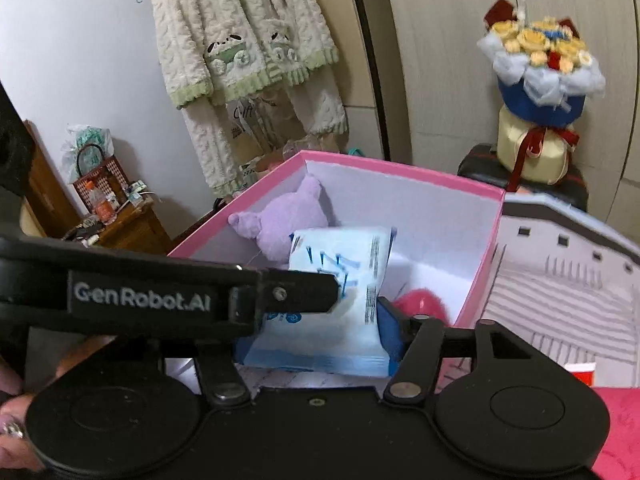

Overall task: Organize soft objects
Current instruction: 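Lower the wipes pack into the box and open the left tool, then withdraw the left tool from the box back over the table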

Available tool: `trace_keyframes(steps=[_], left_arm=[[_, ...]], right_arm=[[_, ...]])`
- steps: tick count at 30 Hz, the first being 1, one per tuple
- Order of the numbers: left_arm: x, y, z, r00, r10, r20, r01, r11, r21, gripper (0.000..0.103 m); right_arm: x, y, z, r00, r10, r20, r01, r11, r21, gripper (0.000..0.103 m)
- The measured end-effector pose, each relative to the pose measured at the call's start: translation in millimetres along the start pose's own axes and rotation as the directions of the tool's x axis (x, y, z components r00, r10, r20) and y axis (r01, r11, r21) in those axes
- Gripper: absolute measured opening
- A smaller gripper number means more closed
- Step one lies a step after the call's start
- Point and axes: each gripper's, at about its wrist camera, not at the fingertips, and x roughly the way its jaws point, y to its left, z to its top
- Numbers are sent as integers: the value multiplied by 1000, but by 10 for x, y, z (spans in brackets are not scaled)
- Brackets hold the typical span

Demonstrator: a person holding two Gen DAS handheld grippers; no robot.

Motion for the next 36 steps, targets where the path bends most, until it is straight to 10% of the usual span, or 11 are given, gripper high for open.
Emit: trace_keyframes(steps=[11,36], left_arm=[[-720,57,-246,994,29,109,-33,999,39,50],[-1917,-847,-1014,978,-188,95,143,924,354,64]], right_arm=[[-680,-12,-204,996,42,74,-41,999,-8,73],[-2241,191,-1017,989,-36,146,53,991,-120,75]])
